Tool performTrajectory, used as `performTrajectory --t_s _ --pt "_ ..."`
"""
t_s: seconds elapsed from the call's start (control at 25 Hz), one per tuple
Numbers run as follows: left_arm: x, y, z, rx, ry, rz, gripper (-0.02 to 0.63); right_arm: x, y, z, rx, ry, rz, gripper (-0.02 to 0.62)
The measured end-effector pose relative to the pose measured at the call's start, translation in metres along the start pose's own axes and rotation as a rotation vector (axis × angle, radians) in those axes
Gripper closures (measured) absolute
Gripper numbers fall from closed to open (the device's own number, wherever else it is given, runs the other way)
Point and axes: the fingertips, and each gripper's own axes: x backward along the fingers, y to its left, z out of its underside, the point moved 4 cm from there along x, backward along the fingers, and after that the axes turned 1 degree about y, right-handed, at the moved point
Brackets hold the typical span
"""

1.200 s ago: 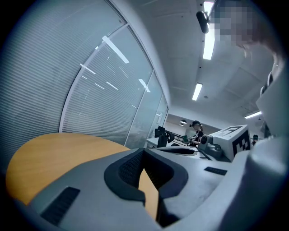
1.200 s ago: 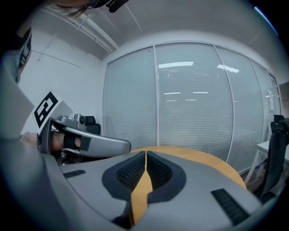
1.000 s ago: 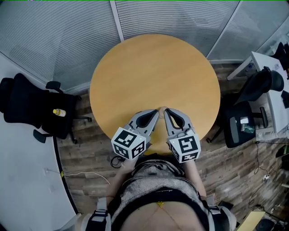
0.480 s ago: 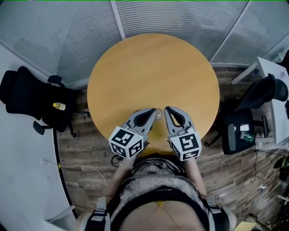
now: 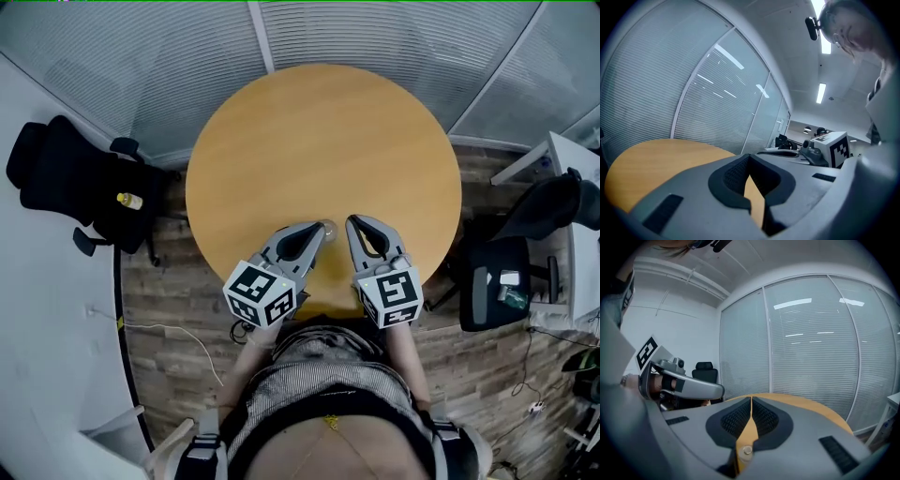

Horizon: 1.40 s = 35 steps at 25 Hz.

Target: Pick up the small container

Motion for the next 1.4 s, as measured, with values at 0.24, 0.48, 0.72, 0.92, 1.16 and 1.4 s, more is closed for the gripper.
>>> performTrajectory --t_s 0.24,0.48,0.72,0.92,1.16,1.4 --pt "0.001 -0.007 0.003 -0.001 -0.013 -0.049 0.601 0.004 -0.002 0.004 0.014 0.003 -0.04 0.574" --pt "0.007 -0.008 0.01 0.02 -0.027 -0.105 0.601 0.005 -0.001 0.004 0.03 0.001 -0.074 0.574" --pt "0.012 -0.004 0.015 0.041 -0.033 -0.096 0.601 0.002 0.007 0.006 0.039 0.012 -0.067 0.574" --pt "0.018 0.008 0.002 0.007 -0.018 -0.062 0.601 -0.004 0.015 0.0 0.026 0.01 -0.035 0.574" --pt "0.031 0.028 0.001 0.015 -0.01 -0.049 0.601 -0.009 0.024 -0.001 0.01 0.005 0.025 0.574" --pt "0.035 0.036 0.0 0.013 0.002 -0.018 0.601 -0.013 0.032 -0.002 0.007 0.002 0.043 0.574"
